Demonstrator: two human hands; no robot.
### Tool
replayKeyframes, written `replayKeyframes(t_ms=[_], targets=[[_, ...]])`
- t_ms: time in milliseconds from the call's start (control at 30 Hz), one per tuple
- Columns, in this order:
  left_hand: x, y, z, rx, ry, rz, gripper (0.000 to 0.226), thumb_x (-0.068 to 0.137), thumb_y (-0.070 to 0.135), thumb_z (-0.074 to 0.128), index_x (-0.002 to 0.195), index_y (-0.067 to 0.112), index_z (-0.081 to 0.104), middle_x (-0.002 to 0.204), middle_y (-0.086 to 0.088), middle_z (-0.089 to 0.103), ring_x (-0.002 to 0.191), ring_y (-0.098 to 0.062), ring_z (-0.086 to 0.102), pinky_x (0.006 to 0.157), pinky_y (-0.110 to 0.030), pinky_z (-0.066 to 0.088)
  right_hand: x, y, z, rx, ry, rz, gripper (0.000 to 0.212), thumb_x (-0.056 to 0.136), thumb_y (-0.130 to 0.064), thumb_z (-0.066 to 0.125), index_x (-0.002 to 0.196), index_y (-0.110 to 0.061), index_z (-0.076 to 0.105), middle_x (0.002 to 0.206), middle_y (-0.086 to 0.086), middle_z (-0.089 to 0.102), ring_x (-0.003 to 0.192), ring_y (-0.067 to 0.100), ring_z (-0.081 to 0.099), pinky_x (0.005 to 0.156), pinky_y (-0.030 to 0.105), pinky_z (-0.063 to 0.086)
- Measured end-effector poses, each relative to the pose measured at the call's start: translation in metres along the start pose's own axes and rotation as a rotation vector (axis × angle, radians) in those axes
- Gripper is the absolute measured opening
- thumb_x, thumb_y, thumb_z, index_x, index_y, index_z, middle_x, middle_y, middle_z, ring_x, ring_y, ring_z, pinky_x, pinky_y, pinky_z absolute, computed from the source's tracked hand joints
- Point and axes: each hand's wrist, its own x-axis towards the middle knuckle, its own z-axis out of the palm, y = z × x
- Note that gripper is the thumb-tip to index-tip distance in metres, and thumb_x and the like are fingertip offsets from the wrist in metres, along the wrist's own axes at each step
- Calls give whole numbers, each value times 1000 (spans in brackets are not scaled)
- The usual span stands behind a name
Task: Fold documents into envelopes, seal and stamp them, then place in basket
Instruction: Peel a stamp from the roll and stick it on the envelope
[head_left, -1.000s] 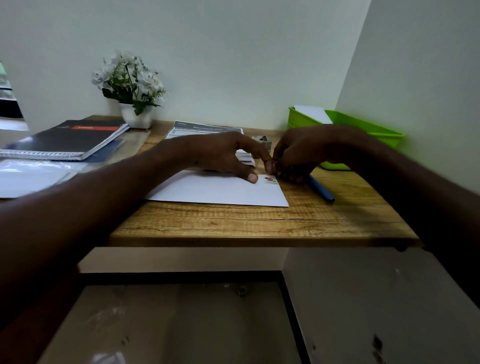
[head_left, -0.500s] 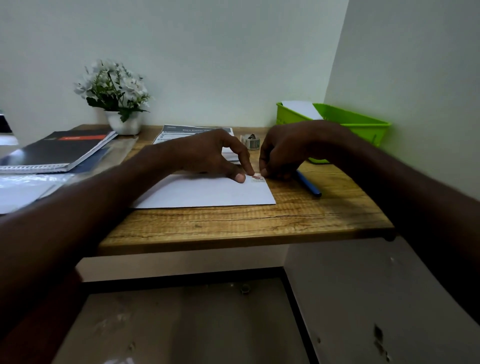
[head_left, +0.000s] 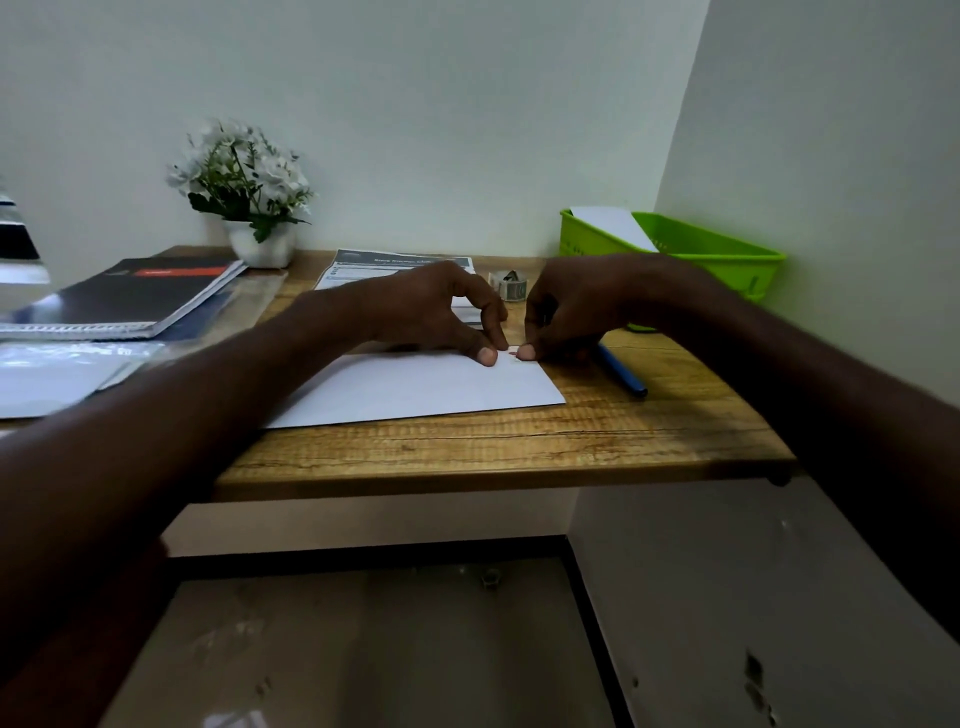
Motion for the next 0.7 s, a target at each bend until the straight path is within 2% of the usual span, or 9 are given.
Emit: replayKeyframes(t_ms=[133, 300, 400, 467, 567, 700], targets=[[0, 1, 1, 0, 5, 13, 22, 76, 26, 89, 95, 18, 81, 123, 5, 71, 121, -2, 59, 100, -4, 34, -8, 1, -4, -23, -68, -61, 22, 87, -29, 80, 102, -14, 72, 93, 4, 72, 81, 15, 67, 69, 28, 52], [-1, 2, 1, -6, 7, 27, 21, 77, 23, 89, 93, 15, 79, 122, 1, 71, 121, -9, 61, 110, -23, 37, -5, -3, -1, 20, -31, -4, 35, 96, -46, 66, 90, -11, 69, 80, 5, 71, 70, 16, 68, 60, 26, 53], [-1, 2, 0, -3, 11, 25, 21, 77, 24, 89, 92, 16, 79, 123, 1, 71, 122, -10, 60, 113, -30, 36, -2, -6, 5, -149, 14, -37, 44, 90, -53, 70, 100, -10, 70, 96, 10, 74, 86, 22, 70, 76, 35, 57], [-1, 3, 1, -3, 5, 14, 22, 76, 27, 89, 93, 17, 79, 123, 2, 70, 123, -9, 60, 115, -32, 36, -6, -6, 4, -162, -19, -53, 44, 87, -53, 74, 102, -11, 69, 100, 9, 73, 89, 21, 68, 82, 39, 57], [-2, 3, 3, -21, 12, 5, 24, 75, 30, 89, 93, 18, 80, 123, 3, 70, 123, -9, 60, 115, -31, 36, -13, -4, -1, -46, -112, -58, 38, 81, -48, 80, 94, -15, 67, 91, 4, 71, 83, 18, 66, 73, 34, 55], [-2, 3, 2, -28, 12, 22, 19, 75, 25, 89, 89, 19, 77, 119, 0, 73, 119, -10, 62, 111, -29, 38, -8, 0, 4, -7, -40, -41, 41, 93, -53, 66, 84, -13, 65, 75, 2, 66, 72, 18, 63, 69, 31, 52]])
